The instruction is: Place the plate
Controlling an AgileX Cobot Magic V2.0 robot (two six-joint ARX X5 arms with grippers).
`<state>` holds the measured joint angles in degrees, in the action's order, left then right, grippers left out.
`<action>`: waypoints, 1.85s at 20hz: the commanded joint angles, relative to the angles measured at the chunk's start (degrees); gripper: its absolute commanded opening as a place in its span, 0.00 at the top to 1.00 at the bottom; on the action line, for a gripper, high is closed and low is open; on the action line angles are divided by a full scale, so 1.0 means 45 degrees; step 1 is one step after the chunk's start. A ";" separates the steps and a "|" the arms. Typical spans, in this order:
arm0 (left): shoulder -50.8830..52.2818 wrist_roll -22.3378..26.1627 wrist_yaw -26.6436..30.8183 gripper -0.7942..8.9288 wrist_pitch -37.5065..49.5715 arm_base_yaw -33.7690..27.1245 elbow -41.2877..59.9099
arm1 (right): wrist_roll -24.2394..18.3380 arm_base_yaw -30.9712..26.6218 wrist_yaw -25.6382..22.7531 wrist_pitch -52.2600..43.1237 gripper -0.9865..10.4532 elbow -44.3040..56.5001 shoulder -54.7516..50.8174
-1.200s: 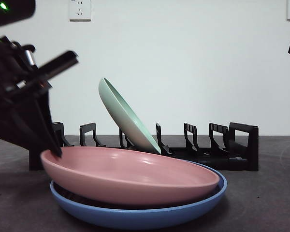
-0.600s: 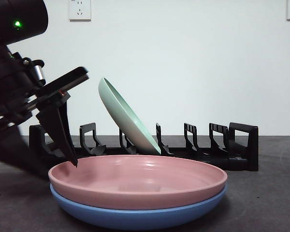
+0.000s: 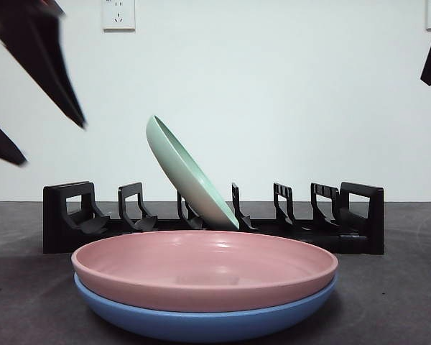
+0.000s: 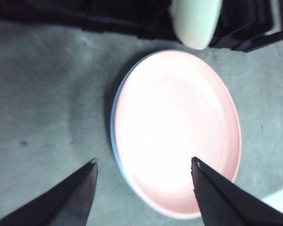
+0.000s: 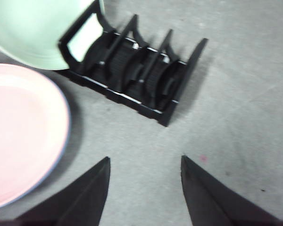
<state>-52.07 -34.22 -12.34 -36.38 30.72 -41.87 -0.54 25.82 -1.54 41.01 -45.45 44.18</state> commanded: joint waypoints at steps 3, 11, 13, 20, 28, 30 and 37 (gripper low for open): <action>0.2555 0.2764 0.0233 0.60 -0.2157 -0.0826 -0.0209 | 0.0685 0.0063 0.0918 -0.0160 0.71 -0.0068 0.0189; 0.7028 0.4022 0.1569 0.60 -0.5027 -0.2084 -0.0219 | 0.1651 0.1229 0.3055 -0.0889 0.71 -0.1763 0.3949; 0.7359 0.3672 0.1569 0.60 -0.5163 -0.2098 -0.0223 | 0.1700 0.1933 0.3050 -0.0996 0.71 -0.3177 0.5474; 0.7208 0.2846 0.1569 0.60 -0.4881 -0.2098 -0.0427 | 0.1802 0.3371 0.3050 -0.1001 0.71 -0.8325 1.0292; 0.7072 0.1855 0.1564 0.60 -0.4872 -0.2098 -0.1137 | 0.3201 0.3832 0.3060 -0.0510 0.71 -1.2764 1.4037; 0.7072 0.1807 0.1564 0.60 -0.4867 -0.2098 -0.1253 | 0.3381 0.3876 0.3050 -0.0306 0.71 -1.3328 1.4489; 0.7053 0.1831 0.1564 0.60 -0.4857 -0.2098 -0.1282 | 0.3716 0.3900 0.2948 -0.0117 0.71 -1.3566 1.5193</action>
<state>-19.94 -25.74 -5.65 -58.85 21.17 -46.54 15.46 42.74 11.81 40.66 -105.08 111.35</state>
